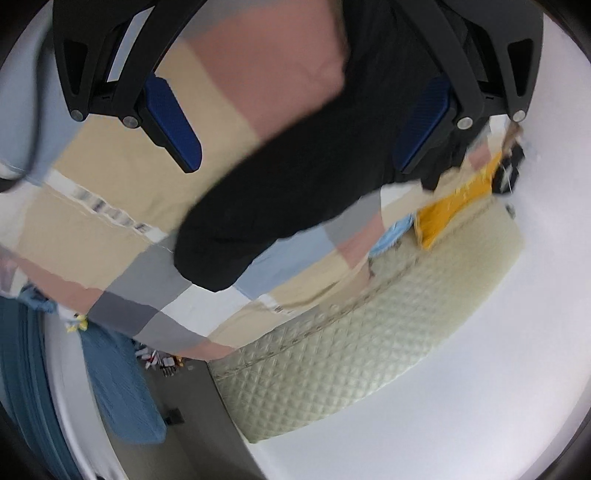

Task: Fold large clothes
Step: 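Grasp the cuff of the jacket sleeve with the right gripper, then lift the sleeve and fold it across the jacket body with the right gripper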

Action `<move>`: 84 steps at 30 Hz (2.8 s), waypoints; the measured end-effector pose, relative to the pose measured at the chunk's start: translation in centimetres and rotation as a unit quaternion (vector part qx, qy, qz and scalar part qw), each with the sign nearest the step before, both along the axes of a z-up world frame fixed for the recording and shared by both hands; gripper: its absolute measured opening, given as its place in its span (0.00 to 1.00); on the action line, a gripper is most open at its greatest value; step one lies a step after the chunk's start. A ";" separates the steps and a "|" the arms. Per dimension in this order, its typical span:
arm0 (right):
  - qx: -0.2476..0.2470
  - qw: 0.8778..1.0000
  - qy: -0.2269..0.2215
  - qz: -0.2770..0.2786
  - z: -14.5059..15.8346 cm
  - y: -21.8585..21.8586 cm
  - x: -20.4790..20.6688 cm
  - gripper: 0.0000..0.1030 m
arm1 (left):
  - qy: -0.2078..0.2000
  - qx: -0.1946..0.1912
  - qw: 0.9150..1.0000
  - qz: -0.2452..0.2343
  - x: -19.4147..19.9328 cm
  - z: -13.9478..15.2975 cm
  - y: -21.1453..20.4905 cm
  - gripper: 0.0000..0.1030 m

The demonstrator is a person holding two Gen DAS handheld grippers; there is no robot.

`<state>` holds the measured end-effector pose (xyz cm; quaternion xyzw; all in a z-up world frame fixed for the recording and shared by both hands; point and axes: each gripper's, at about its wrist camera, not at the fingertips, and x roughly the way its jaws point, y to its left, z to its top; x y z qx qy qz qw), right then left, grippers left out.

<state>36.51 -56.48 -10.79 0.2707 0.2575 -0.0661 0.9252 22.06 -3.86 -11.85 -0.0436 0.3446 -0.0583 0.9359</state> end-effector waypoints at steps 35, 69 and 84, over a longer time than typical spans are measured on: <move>0.024 0.991 0.021 -0.129 -7.5 -12.2 12.1 0.06 | 0.054 0.092 0.993 0.055 6.1 -7.7 0.3 1.00; -0.221 0.972 -0.031 -0.073 9.6 1.2 6.8 0.05 | 0.033 0.075 0.996 0.026 2.7 -4.9 2.4 1.00; -0.279 0.944 -0.122 0.124 18.6 26.5 6.8 0.05 | 0.011 0.022 0.998 0.052 1.5 -3.3 7.3 1.00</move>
